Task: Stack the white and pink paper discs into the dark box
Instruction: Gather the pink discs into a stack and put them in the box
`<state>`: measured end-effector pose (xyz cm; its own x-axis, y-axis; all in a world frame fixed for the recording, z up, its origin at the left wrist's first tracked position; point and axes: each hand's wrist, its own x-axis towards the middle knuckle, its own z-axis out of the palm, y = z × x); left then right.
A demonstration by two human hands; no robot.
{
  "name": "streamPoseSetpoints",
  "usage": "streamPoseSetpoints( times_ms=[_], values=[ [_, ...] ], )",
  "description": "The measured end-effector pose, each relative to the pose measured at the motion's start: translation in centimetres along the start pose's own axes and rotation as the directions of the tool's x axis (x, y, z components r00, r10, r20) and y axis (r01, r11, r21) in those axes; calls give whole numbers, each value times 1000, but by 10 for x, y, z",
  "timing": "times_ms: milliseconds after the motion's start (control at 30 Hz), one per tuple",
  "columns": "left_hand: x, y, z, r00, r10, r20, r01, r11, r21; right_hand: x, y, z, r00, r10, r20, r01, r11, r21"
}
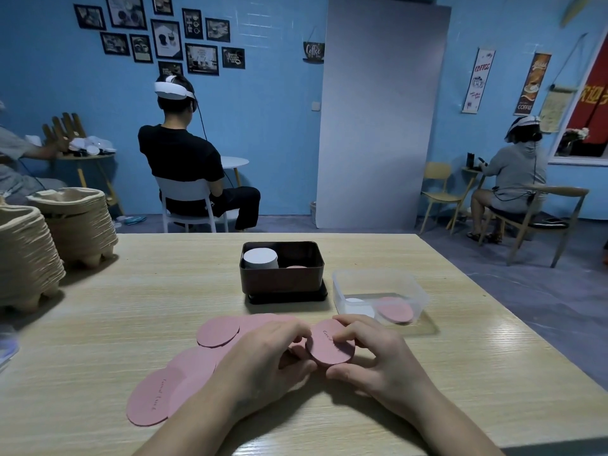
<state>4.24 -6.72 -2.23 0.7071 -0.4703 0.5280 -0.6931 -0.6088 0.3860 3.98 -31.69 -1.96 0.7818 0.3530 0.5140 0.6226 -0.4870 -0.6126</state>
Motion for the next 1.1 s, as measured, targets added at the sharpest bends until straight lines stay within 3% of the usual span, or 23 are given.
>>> streamPoseSetpoints(
  times_ms=[467, 1100],
  values=[
    [-1, 4, -3, 1000, -2, -1, 2, 999, 53, -1, -2, 1, 997, -2, 76, -1, 999, 42],
    [1, 3, -1, 1000, -2, -7, 3, 993, 116, 9, -4, 4, 997, -66, 47, 75, 974, -214]
  ],
)
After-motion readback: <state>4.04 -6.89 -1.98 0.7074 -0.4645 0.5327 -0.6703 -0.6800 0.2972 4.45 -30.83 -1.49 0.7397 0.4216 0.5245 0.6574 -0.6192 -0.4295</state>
